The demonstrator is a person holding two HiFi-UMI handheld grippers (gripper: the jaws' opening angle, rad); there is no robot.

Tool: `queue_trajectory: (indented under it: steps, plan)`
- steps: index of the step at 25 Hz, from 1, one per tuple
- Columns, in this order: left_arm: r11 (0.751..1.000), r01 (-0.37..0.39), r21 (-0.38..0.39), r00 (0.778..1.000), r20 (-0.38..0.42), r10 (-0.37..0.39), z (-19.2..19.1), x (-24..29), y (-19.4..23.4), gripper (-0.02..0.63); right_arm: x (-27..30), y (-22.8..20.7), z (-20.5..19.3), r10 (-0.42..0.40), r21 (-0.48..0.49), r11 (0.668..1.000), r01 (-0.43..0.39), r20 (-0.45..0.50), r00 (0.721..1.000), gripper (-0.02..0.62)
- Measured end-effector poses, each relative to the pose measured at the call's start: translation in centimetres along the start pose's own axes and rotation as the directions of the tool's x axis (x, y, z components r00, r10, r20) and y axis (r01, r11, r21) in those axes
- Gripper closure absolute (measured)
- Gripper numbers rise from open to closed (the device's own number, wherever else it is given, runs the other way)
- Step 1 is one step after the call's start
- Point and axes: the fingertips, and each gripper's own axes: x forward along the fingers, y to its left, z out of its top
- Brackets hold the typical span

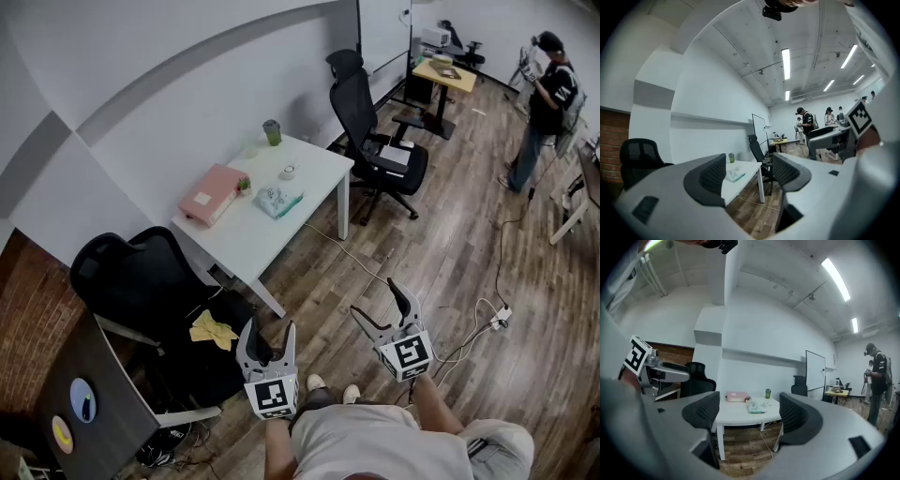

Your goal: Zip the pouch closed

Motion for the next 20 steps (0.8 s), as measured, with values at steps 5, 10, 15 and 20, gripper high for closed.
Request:
queue_trajectory:
  steps: [5, 10, 15, 20]
  plan:
    - [1.0, 0.007, 0.008, 1.0, 0.01, -0.007, 0.3, -0.6, -1.4, 0.301, -1.3, -0.7, 0.2, 0.008, 0.026, 1.0, -0.009, 0.016, 1.0, 0.207]
    - [1.0, -0.001, -0.011, 1.0, 0.028, 0.001, 0.6, 0.3, -1.8, 0.304, -0.7, -1.1, -0.3, 0.018, 0.034, 0.999, -0.018, 0.015, 1.0, 0.206]
    - [1.0, -0.007, 0.007, 1.0, 0.028, 0.007, 0.3, 2.2, -1.0, 0.304, 1.2, -2.0, -0.5, 0.018, 0.025, 1.0, -0.018, 0.007, 1.0, 0.207]
    - [1.0, -0.016, -0.003, 1.0, 0.026, 0.016, -0.3, 5.2, 0.6, 0.299, 4.5, -3.0, -0.7, 0.017, 0.005, 1.0, -0.017, -0.006, 1.0, 0.207]
